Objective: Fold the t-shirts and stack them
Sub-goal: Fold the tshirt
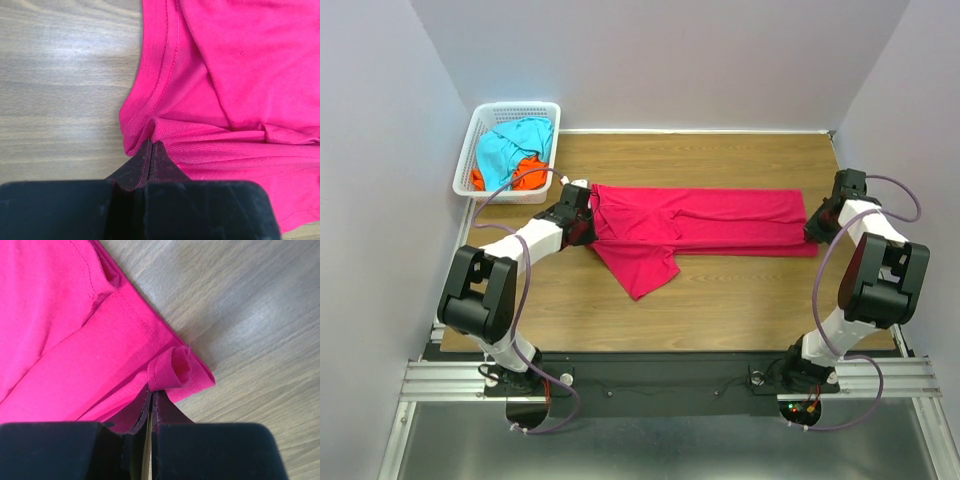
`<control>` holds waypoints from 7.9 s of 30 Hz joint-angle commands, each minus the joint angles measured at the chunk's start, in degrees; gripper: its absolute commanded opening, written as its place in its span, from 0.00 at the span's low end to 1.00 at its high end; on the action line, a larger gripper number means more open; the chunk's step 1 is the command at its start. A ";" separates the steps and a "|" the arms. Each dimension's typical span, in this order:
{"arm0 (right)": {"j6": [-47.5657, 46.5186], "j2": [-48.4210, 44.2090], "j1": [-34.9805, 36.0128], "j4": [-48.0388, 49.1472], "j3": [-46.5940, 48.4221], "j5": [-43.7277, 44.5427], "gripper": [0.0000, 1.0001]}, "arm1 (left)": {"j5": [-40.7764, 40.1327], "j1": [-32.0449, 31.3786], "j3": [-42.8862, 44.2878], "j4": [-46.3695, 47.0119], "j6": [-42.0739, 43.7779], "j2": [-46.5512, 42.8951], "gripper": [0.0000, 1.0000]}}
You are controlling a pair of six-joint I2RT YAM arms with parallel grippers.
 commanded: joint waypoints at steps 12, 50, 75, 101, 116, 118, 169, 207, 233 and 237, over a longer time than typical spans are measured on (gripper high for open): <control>-0.72 6.47 0.95 0.83 5.47 0.38 0.04 | 0.08 1.55 4.34 2.39 1.51 3.61 0.00; 7.54 -7.16 42.59 13.73 -6.48 -17.11 0.50 | 3.16 -15.32 -13.68 1.23 -12.45 -16.69 0.81; 8.25 6.64 48.67 21.66 -6.75 -21.77 0.44 | 0.17 -24.90 -12.80 6.52 -15.81 -2.10 0.29; 9.48 9.89 47.80 15.86 11.61 -13.25 0.01 | -7.92 -15.68 11.70 -0.34 1.59 4.74 0.00; 14.48 13.68 46.04 15.50 16.37 -10.17 0.01 | -7.48 -14.09 25.95 4.85 16.45 13.27 0.00; 15.10 13.94 45.86 15.50 16.55 -9.38 0.01 | -7.48 -14.01 27.01 5.46 18.47 14.24 0.00; -15.57 15.08 48.49 15.68 25.77 -23.79 0.42 | -5.02 -5.84 9.27 13.20 5.47 -1.48 0.48; -14.33 28.80 36.37 15.86 37.90 -5.68 0.38 | 2.10 -2.58 0.73 16.54 2.65 11.70 0.00; -2.21 -3.55 18.96 13.40 -3.49 -22.55 0.36 | 1.49 -1.17 -2.25 8.10 3.36 5.81 0.00; -2.30 -1.01 23.35 12.52 -2.62 -24.14 0.36 | 0.78 -1.17 -2.52 7.84 3.79 4.50 0.00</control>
